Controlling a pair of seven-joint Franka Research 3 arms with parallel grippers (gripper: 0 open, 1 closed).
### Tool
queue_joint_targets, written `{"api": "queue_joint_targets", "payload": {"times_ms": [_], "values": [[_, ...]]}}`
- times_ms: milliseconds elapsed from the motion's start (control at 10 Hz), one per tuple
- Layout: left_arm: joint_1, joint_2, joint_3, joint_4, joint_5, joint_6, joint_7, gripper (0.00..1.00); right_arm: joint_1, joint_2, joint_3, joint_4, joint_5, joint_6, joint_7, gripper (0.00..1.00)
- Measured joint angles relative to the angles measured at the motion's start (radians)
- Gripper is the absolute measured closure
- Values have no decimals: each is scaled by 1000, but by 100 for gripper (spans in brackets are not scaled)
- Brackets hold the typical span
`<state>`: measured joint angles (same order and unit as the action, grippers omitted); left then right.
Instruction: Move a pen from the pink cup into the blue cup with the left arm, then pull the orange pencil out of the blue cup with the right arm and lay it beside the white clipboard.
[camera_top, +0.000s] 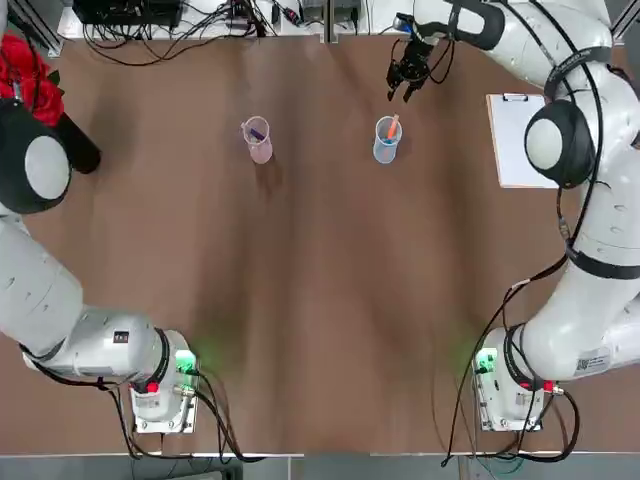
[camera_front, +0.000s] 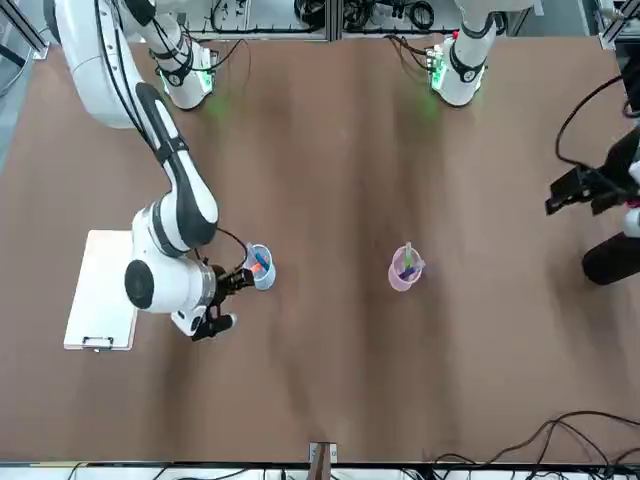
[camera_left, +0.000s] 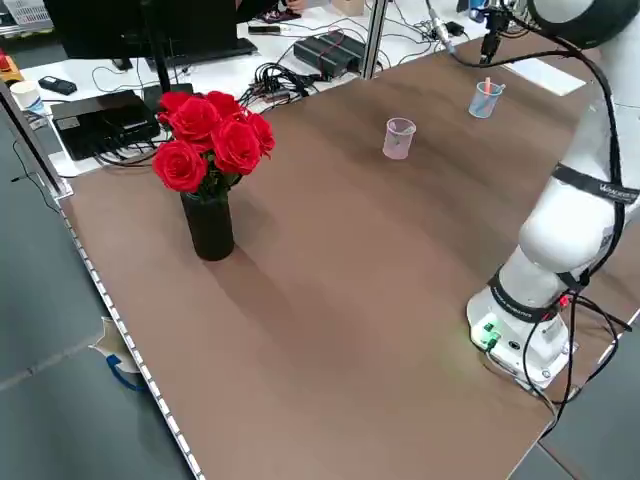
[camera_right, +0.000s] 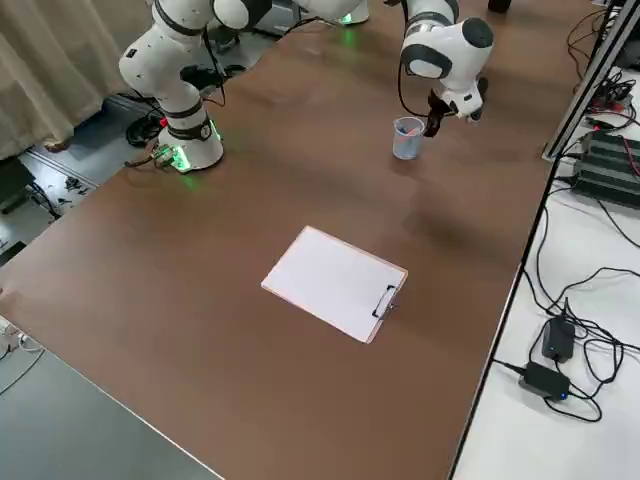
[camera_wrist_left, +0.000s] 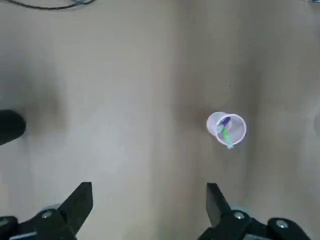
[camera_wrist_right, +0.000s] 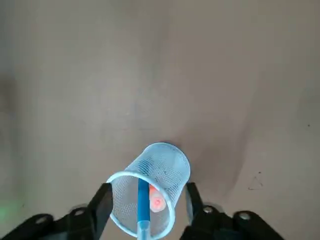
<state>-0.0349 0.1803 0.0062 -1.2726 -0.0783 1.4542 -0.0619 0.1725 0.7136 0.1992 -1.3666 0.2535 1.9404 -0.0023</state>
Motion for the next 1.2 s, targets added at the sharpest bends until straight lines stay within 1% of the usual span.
{"api": "queue_joint_targets", "payload": {"times_ms": [200, 300, 400, 500, 600, 700, 900, 1100, 1200], "values": [[-4, -62, 5, -95, 26, 26, 1, 0, 0, 2, -1, -28, 0, 0, 2, 36], [-9, -99, 4, -164, 31, 72, 1, 0, -1, 2, -2, -40, 0, 0, 3, 39], [-12, -133, 1, -221, 32, 99, -2, 0, -2, 2, -3, -46, 2, 0, 4, 45], [-13, -154, -6, -252, 33, 107, -8, 0, -2, 2, -2, -47, 14, 0, 10, 50], [-13, -165, -19, -267, 50, 108, -17, 0, -1, 2, -2, -47, 27, 0, 11, 55], [-13, -167, -32, -274, 71, 108, -21, 0, 0, 2, -2, -49, 34, 0, 12, 57], [-13, -167, -49, -279, 80, 108, -23, 0, 0, 3, -2, -62, 36, 2, 14, 59], [-10, -167, -51, -279, 80, 109, -60, 0, 0, 7, -3, -70, 37, 6, 14, 61], [-5, -167, -52, -279, 80, 109, -62, 0, 0, 8, -4, -70, 37, 6, 14, 65]]}}
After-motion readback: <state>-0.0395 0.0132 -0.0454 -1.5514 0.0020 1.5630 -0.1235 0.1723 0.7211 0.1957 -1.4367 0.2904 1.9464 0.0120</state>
